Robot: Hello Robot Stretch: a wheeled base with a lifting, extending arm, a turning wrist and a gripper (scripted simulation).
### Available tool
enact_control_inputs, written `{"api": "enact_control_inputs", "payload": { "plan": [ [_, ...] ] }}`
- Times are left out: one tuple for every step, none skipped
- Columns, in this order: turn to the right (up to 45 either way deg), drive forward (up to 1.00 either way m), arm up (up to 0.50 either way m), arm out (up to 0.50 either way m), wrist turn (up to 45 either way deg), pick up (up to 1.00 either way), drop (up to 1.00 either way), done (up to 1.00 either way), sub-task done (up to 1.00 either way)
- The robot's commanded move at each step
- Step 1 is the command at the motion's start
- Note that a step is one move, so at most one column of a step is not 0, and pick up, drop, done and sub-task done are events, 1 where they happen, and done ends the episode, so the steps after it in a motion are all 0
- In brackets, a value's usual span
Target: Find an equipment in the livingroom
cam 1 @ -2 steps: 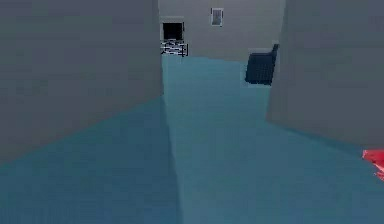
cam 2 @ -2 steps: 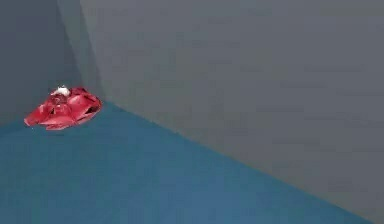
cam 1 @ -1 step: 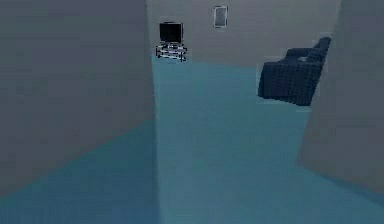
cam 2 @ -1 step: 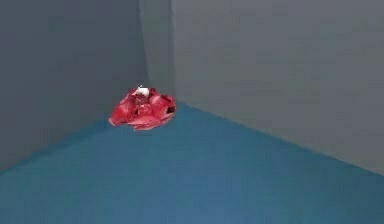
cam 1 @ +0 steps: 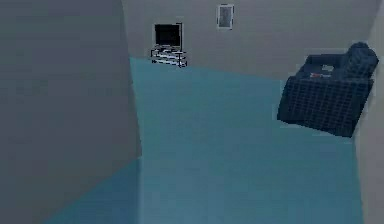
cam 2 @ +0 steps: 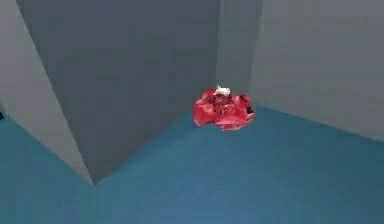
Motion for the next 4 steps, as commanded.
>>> {"api": "enact_control_inputs", "payload": {
  "plan": [
    [0.0,1.00,0.00,0.00,0.0,0.00,0.00,0.00,0.00],
    [0.0,1.00,0.00,0.00,0.0,0.00,0.00,0.00,0.00],
    [0.0,1.00,0.00,0.00,0.0,0.00,0.00,0.00,0.00],
    [0.0,1.00,0.00,0.00,0.0,0.00,0.00,0.00,0.00]
  ]
}}
